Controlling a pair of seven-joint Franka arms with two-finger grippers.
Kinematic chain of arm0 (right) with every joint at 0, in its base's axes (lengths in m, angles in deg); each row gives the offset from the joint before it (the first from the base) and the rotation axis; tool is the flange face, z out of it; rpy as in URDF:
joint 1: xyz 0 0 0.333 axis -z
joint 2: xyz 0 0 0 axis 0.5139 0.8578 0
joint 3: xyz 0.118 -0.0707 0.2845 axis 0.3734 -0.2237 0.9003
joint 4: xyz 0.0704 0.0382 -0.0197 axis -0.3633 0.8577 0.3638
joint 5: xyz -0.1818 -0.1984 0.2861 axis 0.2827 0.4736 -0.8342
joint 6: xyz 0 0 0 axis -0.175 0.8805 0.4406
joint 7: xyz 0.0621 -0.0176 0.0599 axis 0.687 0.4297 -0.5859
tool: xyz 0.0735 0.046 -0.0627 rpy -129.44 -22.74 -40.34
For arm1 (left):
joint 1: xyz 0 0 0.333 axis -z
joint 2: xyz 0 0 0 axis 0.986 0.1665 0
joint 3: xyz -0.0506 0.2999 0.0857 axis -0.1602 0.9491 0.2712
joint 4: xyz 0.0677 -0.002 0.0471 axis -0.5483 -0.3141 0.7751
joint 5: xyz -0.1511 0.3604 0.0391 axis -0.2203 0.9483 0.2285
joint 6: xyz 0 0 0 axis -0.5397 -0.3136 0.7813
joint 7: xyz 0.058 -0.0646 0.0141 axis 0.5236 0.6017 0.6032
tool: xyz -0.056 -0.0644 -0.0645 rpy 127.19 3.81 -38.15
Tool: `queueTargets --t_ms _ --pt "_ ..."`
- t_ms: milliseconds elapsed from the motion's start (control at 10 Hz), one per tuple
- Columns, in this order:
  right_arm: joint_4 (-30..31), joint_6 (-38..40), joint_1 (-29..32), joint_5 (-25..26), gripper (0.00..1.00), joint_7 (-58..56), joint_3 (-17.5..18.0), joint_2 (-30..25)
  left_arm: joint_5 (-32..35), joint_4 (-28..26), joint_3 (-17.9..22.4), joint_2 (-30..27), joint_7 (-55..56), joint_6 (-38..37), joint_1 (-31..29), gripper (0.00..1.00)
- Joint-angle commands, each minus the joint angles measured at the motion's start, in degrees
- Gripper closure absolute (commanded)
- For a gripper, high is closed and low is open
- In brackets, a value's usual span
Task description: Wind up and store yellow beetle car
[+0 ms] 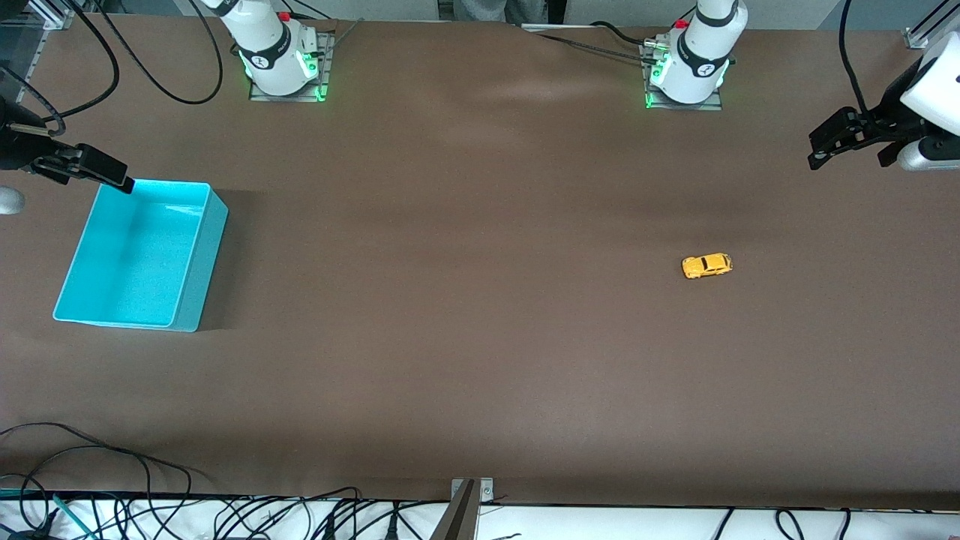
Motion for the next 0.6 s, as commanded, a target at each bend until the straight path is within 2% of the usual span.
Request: queueTargets --t_ms 0,498 --pt "1.26 -0.60 0.37 -1.11 0.00 -0.21 -0.01 -1.26 -1.02 2.33 -0.13 1.01 -0.91 -1.33 -0.11 0.00" --pt "1.00 0.10 0.37 -1.11 0.00 -0.03 -0.01 -1.17 -0.93 2.42 -0.22 1.10 -0.74 -1.33 0.42 0.00"
